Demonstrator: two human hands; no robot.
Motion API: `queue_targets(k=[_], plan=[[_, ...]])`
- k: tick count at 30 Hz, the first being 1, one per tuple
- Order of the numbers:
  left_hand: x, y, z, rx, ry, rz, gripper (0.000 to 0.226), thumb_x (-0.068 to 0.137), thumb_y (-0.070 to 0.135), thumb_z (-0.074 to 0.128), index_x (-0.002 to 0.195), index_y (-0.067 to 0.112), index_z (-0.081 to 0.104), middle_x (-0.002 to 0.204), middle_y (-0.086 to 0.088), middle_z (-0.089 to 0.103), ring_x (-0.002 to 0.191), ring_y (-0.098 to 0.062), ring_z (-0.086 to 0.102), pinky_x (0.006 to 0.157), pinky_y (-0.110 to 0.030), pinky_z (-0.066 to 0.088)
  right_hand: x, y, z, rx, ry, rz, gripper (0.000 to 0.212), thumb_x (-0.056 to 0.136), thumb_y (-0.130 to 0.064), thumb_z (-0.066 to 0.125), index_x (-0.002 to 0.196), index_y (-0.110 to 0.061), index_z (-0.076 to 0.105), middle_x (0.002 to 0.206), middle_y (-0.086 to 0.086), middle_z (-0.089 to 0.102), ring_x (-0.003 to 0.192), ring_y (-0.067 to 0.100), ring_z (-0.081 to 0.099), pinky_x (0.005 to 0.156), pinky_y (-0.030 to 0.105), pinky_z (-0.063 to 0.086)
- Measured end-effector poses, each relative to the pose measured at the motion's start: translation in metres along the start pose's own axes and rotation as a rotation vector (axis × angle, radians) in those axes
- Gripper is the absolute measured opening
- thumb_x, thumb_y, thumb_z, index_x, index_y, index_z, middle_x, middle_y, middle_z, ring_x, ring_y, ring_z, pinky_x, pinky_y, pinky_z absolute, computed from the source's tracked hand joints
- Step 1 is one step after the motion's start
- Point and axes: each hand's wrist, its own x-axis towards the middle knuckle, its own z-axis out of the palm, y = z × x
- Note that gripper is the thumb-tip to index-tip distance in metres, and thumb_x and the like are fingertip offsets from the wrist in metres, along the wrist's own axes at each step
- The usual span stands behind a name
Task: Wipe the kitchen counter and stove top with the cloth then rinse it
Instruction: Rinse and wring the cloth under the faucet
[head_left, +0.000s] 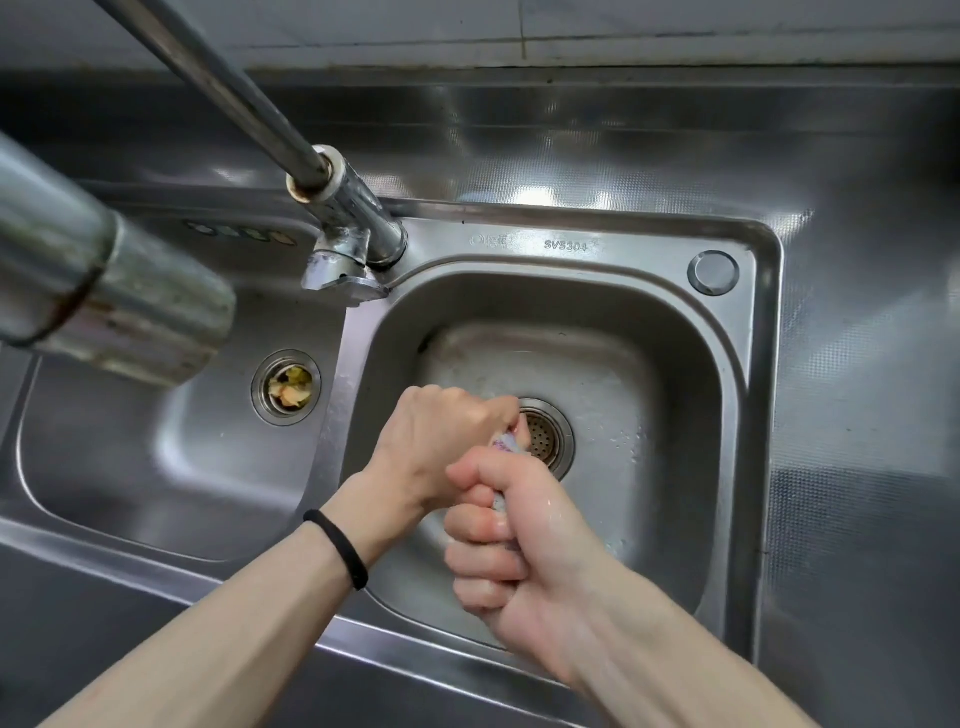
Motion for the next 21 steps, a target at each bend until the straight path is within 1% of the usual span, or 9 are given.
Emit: queue_targets(k=[2, 4, 6, 7, 8, 10, 12, 16, 21], plan=[[-0.001, -0.006, -0.004, 0.004, -0.152, -0.092, 0.019, 0.080, 0.046, 0.049, 0.086, 0.028, 0.051, 0.063, -0.002, 0.056, 0.065, -0.038, 0.056, 0.057, -0.032, 0.030, -0.002, -0.003, -0.014, -0.270, 0.017, -0.063, 0.034, 0.087, -0.026, 0.064, 0.062, -0.027, 0.042, 0.051, -0.008, 0.035, 0.036, 0.007, 0.019, 0.035, 0.018, 0.012], [-0.008, -0.013, -0.007, -0.026, -0.178, -0.156, 0.030, 0.083, 0.046, 0.053, 0.085, 0.030, 0.029, 0.065, 0.001, 0.045, 0.072, -0.039, 0.050, 0.058, -0.037, 0.032, -0.005, -0.009, -0.030, -0.578, 0.075, -0.243, 0.022, 0.090, -0.027, 0.069, 0.074, -0.024, 0.055, 0.061, -0.007, 0.052, 0.044, 0.008, 0.038, 0.039, 0.018, 0.029], [-0.016, -0.017, -0.013, -0.121, -0.180, -0.217, 0.034, 0.083, 0.032, 0.062, 0.086, 0.030, 0.028, 0.069, 0.002, 0.050, 0.076, -0.039, 0.055, 0.060, -0.041, 0.044, -0.007, -0.014, -0.044, -0.689, 0.113, -0.439, 0.008, 0.092, -0.024, 0.072, 0.097, -0.024, 0.066, 0.080, -0.016, 0.071, 0.065, 0.001, 0.061, 0.056, 0.010, 0.045], [-0.020, -0.017, -0.017, -0.185, -0.181, -0.241, 0.033, 0.083, 0.028, 0.065, 0.088, 0.030, 0.032, 0.071, 0.002, 0.055, 0.077, -0.039, 0.057, 0.063, -0.044, 0.049, -0.007, -0.017, -0.050, -0.692, 0.113, -0.526, 0.016, 0.093, -0.021, 0.072, 0.107, -0.027, 0.068, 0.093, -0.018, 0.075, 0.080, -0.002, 0.068, 0.068, 0.008, 0.049], [-0.024, -0.015, -0.020, -0.251, -0.188, -0.266, 0.032, 0.083, 0.027, 0.067, 0.091, 0.029, 0.036, 0.073, 0.001, 0.060, 0.077, -0.037, 0.057, 0.065, -0.045, 0.051, -0.006, -0.019, -0.054, -0.696, 0.119, -0.619, 0.023, 0.094, -0.017, 0.071, 0.113, -0.028, 0.068, 0.103, -0.016, 0.076, 0.093, -0.001, 0.070, 0.078, 0.009, 0.051], [-0.030, -0.012, -0.024, -0.370, -0.180, -0.311, 0.034, 0.084, 0.034, 0.074, 0.093, 0.031, 0.041, 0.074, 0.001, 0.064, 0.074, -0.033, 0.057, 0.066, -0.047, 0.052, -0.005, -0.024, -0.057, -0.793, 0.195, -0.807, 0.024, 0.094, -0.015, 0.069, 0.114, -0.029, 0.070, 0.108, -0.012, 0.075, 0.105, 0.002, 0.070, 0.089, 0.016, 0.052], [-0.033, -0.009, -0.027, -0.457, -0.175, -0.339, 0.039, 0.082, 0.042, 0.078, 0.091, 0.036, 0.041, 0.073, 0.005, 0.063, 0.070, -0.025, 0.054, 0.065, -0.044, 0.052, -0.004, -0.026, -0.055, -0.864, 0.247, -0.920, 0.022, 0.093, -0.015, 0.070, 0.109, -0.029, 0.072, 0.109, -0.012, 0.075, 0.107, 0.006, 0.070, 0.095, 0.027, 0.054], [-0.036, -0.005, -0.031, -0.587, -0.232, -0.346, 0.043, 0.075, 0.041, 0.082, 0.097, 0.038, 0.045, 0.077, 0.009, 0.064, 0.071, -0.017, 0.056, 0.070, -0.042, 0.053, -0.002, -0.031, -0.054, -0.909, 0.276, -0.901, 0.031, 0.087, -0.015, 0.072, 0.110, -0.036, 0.071, 0.093, -0.011, 0.074, 0.088, 0.008, 0.071, 0.084, 0.031, 0.059], [-0.040, -0.009, -0.035, -0.873, -0.326, -0.349, 0.061, 0.076, 0.025, 0.088, 0.126, 0.035, 0.056, 0.107, 0.008, 0.070, 0.093, -0.011, 0.067, 0.087, -0.028, 0.053, 0.003, -0.037, -0.061, -0.898, 0.361, -0.920, 0.008, 0.086, -0.022, 0.077, 0.085, -0.029, 0.081, 0.083, -0.014, 0.079, 0.082, 0.005, 0.074, 0.086, 0.041, 0.060]])
